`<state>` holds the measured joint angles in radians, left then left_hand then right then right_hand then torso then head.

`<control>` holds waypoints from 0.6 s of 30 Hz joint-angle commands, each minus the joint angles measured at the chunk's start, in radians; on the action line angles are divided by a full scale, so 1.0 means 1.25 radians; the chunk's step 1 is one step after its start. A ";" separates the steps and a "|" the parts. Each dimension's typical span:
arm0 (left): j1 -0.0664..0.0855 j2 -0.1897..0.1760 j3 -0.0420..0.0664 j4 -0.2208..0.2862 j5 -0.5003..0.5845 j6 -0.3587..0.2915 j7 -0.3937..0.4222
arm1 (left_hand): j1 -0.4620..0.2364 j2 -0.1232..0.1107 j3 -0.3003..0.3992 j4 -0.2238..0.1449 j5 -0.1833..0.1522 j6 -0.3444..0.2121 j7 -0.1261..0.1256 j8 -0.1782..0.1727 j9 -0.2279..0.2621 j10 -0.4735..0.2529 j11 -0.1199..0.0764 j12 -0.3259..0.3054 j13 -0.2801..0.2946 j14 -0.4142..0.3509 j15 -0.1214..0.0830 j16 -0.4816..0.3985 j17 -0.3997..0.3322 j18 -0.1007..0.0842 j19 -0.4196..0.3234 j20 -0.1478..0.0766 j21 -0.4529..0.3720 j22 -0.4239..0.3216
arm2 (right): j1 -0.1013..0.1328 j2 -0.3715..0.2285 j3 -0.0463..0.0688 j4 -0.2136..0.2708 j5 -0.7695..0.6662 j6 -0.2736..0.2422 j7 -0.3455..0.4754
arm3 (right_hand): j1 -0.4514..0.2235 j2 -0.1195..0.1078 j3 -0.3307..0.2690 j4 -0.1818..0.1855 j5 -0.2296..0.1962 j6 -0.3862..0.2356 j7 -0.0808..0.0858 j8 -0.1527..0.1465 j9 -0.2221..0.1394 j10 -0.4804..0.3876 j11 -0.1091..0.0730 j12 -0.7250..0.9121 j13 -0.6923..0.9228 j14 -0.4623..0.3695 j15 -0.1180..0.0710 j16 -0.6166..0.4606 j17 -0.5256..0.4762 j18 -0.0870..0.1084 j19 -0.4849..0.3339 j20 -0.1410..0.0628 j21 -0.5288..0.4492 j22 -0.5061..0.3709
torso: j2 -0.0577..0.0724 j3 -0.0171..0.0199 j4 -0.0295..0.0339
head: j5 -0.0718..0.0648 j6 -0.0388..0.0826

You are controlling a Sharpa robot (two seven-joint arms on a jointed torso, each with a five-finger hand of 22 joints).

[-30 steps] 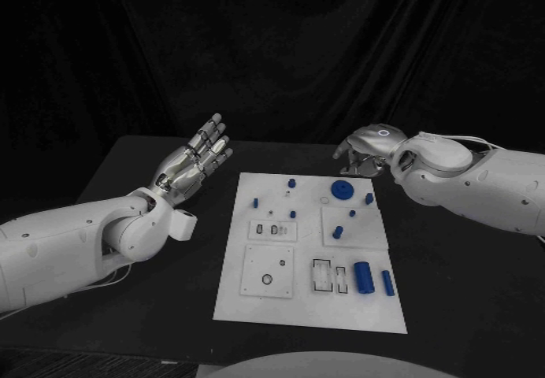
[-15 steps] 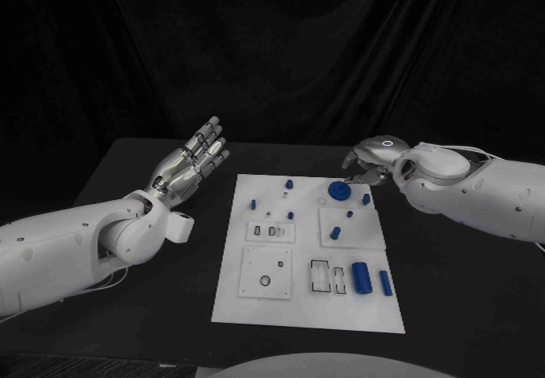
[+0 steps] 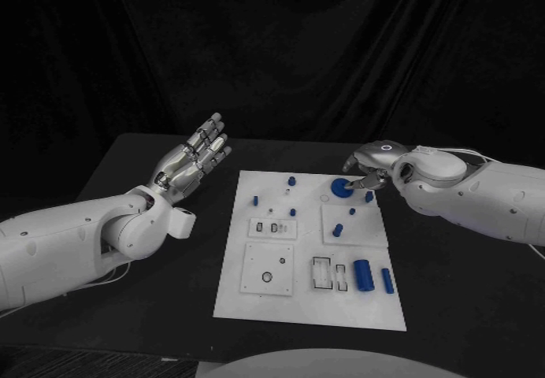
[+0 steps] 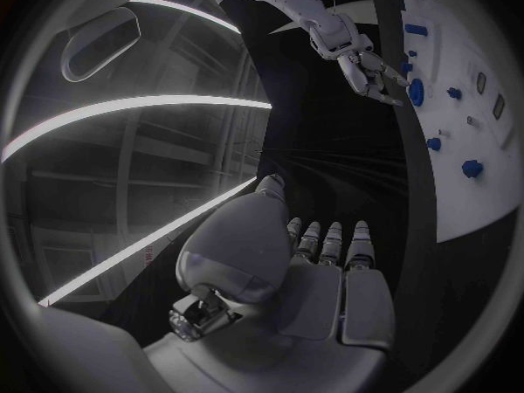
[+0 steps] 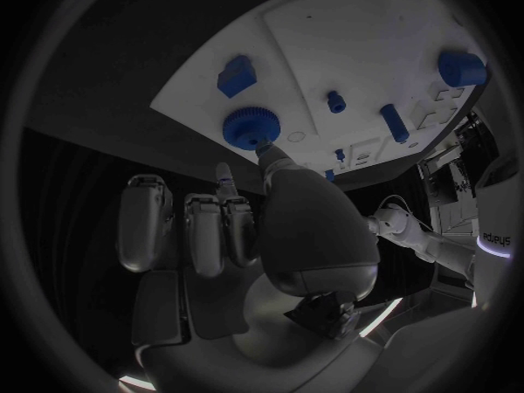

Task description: Assemble the parts on the task board

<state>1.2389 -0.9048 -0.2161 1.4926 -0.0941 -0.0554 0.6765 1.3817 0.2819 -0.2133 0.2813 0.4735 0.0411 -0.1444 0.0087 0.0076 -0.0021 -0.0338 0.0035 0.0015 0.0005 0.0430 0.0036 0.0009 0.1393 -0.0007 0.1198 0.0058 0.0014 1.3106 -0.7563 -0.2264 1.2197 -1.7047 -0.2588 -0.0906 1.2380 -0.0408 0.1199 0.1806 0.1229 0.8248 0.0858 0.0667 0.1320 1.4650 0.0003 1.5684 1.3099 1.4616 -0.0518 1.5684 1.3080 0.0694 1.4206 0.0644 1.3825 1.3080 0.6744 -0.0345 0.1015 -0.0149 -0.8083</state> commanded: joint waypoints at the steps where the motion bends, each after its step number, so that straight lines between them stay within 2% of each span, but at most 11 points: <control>1: -0.001 0.002 0.001 0.000 -0.001 0.011 0.016 | 0.008 -0.002 0.004 0.001 0.002 0.000 0.005 0.000 0.001 0.002 0.004 -0.003 -0.001 0.000 0.005 -0.003 -0.001 0.009 0.001 0.007 -0.005 -0.001 | -0.005 0.004 0.000 -0.004 -0.002 0.017 -0.002 | -0.002 0.002 -0.001 -0.003 -0.004 -0.002 -0.001 -0.001 0.000 0.085 0.003 0.002 0.209 0.087 0.003 0.002 0.210 -0.013 0.001 0.000 0.000 0.115 | 0.000 -0.0006 -0.0002 | 0.000 0.000; 11: -0.001 0.003 0.001 0.000 -0.001 0.013 0.014 | 0.008 -0.002 0.004 0.001 0.002 0.000 0.005 0.000 0.001 0.002 0.005 -0.003 -0.001 0.000 0.005 -0.003 -0.001 0.009 0.001 0.008 -0.005 -0.001 | -0.016 0.011 0.000 -0.013 -0.002 0.021 0.004 | 0.004 0.003 -0.002 -0.008 -0.008 0.018 0.002 0.007 0.002 0.085 0.005 0.002 0.209 0.087 0.004 0.002 0.210 -0.012 -0.002 0.001 -0.005 0.114 | 0.000 -0.0002 0.0005 | 0.002 -0.002; 18: -0.002 0.004 0.001 -0.001 -0.001 0.015 0.012 | 0.008 -0.002 0.005 0.001 0.003 0.002 0.008 0.001 0.002 0.002 0.008 -0.003 -0.001 0.000 0.005 -0.003 -0.001 0.009 0.001 0.008 -0.005 -0.001 | -0.019 0.012 0.000 -0.013 -0.002 0.019 0.009 | 0.014 0.005 -0.001 -0.017 0.002 0.061 0.003 0.022 0.015 0.085 0.005 0.002 0.209 0.087 0.004 0.002 0.210 -0.011 -0.003 0.002 -0.009 0.116 | -0.001 -0.0007 -0.0005 | 0.003 0.000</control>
<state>1.2380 -0.9020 -0.2161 1.4908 -0.0941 -0.0502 0.6759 1.3816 0.2819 -0.2133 0.2814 0.4734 0.0447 -0.1408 0.0087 0.0086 0.0014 -0.0304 0.0035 0.0009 0.0004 0.0429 0.0036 0.0014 0.1394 0.0029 0.1234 0.0058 0.0009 1.2901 -0.7407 -0.2263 1.2045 -1.7046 -0.2418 -0.0836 1.2448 -0.0339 0.1184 0.1651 0.1222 0.8978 0.0894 0.0904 0.1506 1.4650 0.0003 1.5684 1.3099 1.4616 -0.0518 1.5683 1.3078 0.0696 1.4206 0.0644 1.3773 1.3077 0.6735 -0.0350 0.1014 -0.0116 -0.8105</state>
